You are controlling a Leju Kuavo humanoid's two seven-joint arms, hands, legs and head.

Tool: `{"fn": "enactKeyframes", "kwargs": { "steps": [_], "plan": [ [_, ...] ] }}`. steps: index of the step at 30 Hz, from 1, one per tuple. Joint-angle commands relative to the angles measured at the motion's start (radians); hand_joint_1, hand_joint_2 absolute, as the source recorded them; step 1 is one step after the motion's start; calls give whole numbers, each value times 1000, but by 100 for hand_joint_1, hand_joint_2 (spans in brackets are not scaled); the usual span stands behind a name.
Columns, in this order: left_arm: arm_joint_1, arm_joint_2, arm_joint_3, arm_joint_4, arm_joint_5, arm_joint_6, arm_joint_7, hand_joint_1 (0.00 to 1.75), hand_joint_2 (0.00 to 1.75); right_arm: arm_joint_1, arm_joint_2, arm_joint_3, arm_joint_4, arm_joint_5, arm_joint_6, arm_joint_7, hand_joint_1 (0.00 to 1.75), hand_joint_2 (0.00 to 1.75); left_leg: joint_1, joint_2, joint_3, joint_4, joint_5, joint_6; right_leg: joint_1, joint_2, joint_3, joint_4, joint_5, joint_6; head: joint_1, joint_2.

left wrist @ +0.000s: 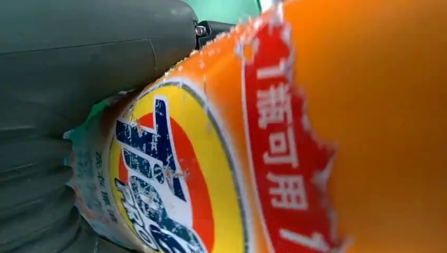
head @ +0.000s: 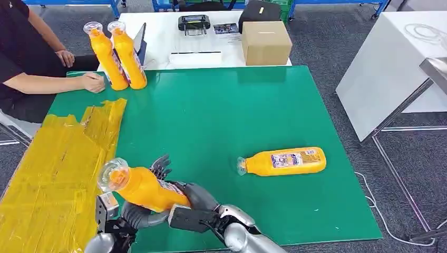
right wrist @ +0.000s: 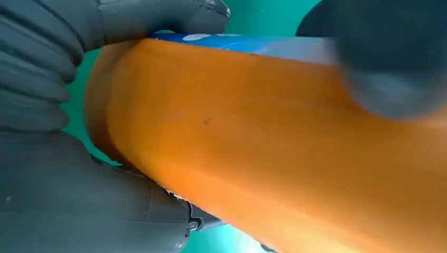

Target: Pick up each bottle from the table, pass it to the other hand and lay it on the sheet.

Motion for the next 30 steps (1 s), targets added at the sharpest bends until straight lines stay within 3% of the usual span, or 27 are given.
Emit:
{"fn": "enactKeyframes", "kwargs": {
  "steps": [1, 21, 22, 23, 27, 28, 30],
  "plan": [
    [-37, 55, -91, 124, -32, 13, 10, 175, 175, -87, 23, 113, 92, 1, 4, -10, 175, 175, -1, 1, 2, -1, -1, 1, -1, 1, 1, 1, -1, 0, 0, 0],
    [-1, 10, 10, 32, 3, 26, -14, 175, 175, -62, -5, 94, 78, 31, -36, -6, 175, 175, -1, 0, 0, 0, -1, 1, 0, 0, 0, 0, -1, 0, 0, 0],
    [3, 8, 24, 13, -9, 44, -19, 175, 175, -58, -16, 82, 67, 41, -52, 0, 131, 175, -1, 0, 1, 0, -1, 1, -1, 0, 0, 1, -1, 1, 0, 0],
    [9, 6, 44, -16, -40, 84, -27, 175, 175, -46, -31, 64, 39, 71, -92, 5, 3, 175, -1, 0, 1, 0, -1, 1, -1, 0, 0, 0, -1, 0, -1, 0],
    [10, 20, 130, -87, -113, 149, -16, 175, 175, 6, -117, -48, -115, 101, -108, 21, 0, 175, -1, -3, 0, 1, -1, 1, -1, -2, 0, 1, -2, 1, -1, 0],
    [9, 17, 141, -89, -123, 148, -15, 175, 175, 12, -121, -62, -127, 110, -101, 22, 0, 0, 0, -3, -1, 1, 0, 1, 0, -3, -1, 0, -1, 1, 0, 0],
    [4, 20, 186, -101, -214, 257, -26, 175, 175, 31, -173, -120, -192, 116, -122, 30, 0, 0, -1, -3, 0, 1, -1, 1, -1, -3, -1, 1, -1, 1, -1, 0]
  ]
}}
